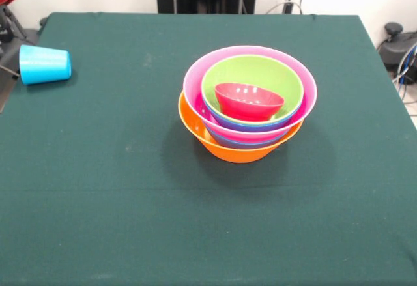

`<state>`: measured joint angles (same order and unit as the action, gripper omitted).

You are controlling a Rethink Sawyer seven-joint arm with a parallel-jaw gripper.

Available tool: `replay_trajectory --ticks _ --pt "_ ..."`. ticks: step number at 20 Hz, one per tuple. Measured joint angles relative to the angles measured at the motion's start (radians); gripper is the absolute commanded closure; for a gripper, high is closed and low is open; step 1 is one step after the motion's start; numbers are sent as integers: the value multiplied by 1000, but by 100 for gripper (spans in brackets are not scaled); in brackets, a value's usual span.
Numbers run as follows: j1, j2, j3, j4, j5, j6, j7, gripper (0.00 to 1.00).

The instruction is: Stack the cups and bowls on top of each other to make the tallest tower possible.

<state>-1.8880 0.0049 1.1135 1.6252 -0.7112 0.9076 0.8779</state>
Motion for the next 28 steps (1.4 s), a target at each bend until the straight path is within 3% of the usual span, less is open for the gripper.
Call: replay_trajectory --ticks 10,18,22,28 --pt "-15 -7 -11 28 -7 0 0 0" --pt "-95 13 -11 104 -21 0 -18 0" --pt "-164 26 -11 157 -71 -19 -85 0" --pt "-188 44 -11 167 -115 -53 -180 0"
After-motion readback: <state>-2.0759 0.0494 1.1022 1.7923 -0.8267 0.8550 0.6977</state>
